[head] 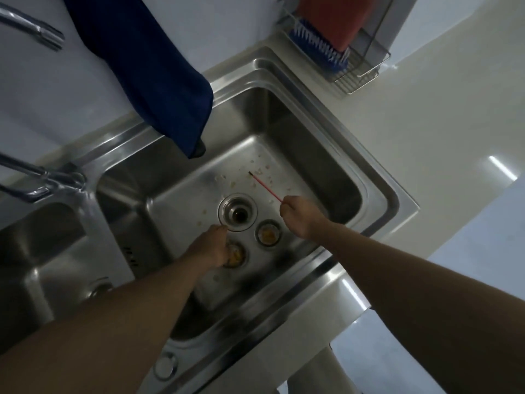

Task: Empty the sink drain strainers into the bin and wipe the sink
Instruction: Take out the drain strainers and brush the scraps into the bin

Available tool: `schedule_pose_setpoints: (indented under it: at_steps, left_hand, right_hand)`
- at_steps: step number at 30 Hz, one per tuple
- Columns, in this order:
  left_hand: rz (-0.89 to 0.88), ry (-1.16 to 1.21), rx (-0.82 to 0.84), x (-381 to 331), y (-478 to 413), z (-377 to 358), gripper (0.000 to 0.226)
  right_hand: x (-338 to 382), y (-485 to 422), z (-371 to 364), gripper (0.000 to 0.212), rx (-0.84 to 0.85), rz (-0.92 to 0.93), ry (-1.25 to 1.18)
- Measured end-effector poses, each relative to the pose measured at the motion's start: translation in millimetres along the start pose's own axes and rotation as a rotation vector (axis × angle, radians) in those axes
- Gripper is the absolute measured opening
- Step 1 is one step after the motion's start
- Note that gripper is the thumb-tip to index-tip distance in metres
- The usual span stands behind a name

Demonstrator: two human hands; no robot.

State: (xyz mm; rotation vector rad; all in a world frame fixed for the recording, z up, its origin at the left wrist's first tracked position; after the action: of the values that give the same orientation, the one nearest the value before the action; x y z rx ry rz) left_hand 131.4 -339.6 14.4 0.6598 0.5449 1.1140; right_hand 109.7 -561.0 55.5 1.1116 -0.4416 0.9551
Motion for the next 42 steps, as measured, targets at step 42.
schedule_pose_setpoints:
  at_steps: [42]
  left_hand:
    - [-0.414, 0.495, -0.359, -254.1, 132.5, 139.5, 0.031]
  right_hand:
    - [-32.5, 218.1, 171.4, 0.034, -0.582, 0.127, -0.151]
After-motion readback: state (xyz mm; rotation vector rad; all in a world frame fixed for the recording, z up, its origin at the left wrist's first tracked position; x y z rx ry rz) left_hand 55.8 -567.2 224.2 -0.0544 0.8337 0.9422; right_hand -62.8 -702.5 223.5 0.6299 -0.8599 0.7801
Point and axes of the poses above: each hand's wrist, its own y-axis away from the middle knuckle, its own z-axis out of the back of the hand, x = y × z, the point moved 7 cm from there along -y, towards the middle knuckle, and after that the axes turned 15 degrees about -y, right-handed, at the moved point
